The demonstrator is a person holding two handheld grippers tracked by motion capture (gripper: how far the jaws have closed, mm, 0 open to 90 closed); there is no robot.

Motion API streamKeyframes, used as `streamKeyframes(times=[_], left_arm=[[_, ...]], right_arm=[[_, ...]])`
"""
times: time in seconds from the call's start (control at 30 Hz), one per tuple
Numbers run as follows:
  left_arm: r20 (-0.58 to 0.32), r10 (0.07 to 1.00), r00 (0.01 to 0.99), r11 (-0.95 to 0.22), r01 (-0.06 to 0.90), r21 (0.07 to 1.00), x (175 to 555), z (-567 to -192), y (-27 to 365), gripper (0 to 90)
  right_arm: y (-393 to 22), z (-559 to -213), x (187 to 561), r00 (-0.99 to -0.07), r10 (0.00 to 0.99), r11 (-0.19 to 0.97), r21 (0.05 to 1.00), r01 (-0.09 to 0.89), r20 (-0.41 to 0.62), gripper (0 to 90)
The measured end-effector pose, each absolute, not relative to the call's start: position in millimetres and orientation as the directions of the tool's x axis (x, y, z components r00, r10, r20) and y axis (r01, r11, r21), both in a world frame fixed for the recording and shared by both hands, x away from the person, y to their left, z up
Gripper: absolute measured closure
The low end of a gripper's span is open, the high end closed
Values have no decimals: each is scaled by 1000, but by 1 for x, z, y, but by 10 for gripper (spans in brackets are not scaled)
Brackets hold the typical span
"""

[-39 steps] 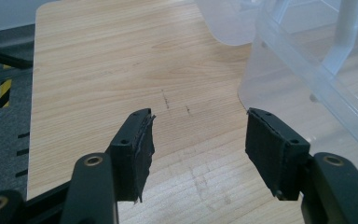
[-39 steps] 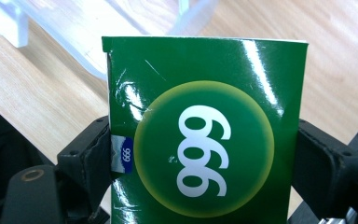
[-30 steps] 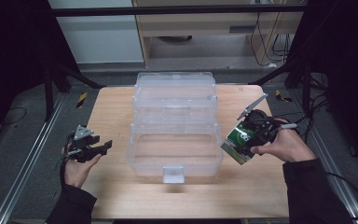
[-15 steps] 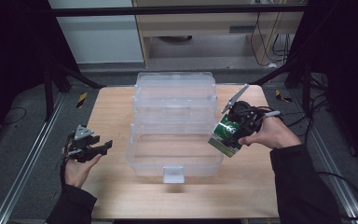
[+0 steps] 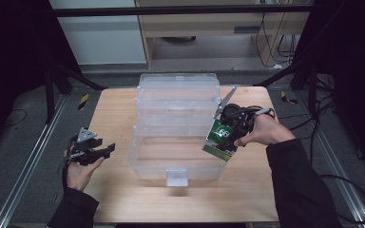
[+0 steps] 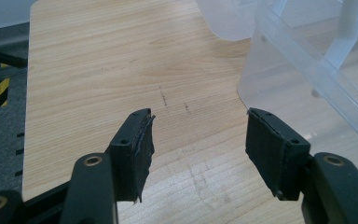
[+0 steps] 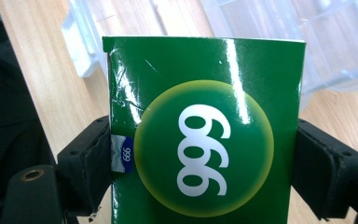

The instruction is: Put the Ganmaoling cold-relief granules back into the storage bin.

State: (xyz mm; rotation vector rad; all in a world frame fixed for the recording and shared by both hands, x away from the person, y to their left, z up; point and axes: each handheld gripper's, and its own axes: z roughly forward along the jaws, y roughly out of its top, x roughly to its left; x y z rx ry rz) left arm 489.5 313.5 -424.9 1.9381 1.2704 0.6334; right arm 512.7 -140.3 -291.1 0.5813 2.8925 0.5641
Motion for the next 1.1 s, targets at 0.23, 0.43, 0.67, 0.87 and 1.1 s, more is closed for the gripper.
streamKeyframes(times=[0.23, 0.43, 0.67, 0.87, 1.1], left_arm=[[14, 919, 394, -256, 569, 782, 490, -427, 313, 405], [13, 919, 393, -255, 570, 781, 491, -427, 314, 405], [13, 919, 395, -256, 571, 780, 491, -428, 312, 405], [15, 918, 397, -260, 573, 777, 491, -429, 312, 404], [14, 918, 397, -260, 573, 777, 491, -429, 312, 404]], right_arm=[[-132, -294, 516, -942, 333, 877, 382, 291, -48, 173], [-123, -302, 519, -971, 230, 915, 353, 195, -59, 172], [-114, -308, 522, -984, 170, 931, 338, 140, -59, 171], [-110, -314, 525, -990, 128, 945, 311, 106, -52, 171], [-105, -325, 529, -996, 72, 958, 282, 53, -57, 171]])
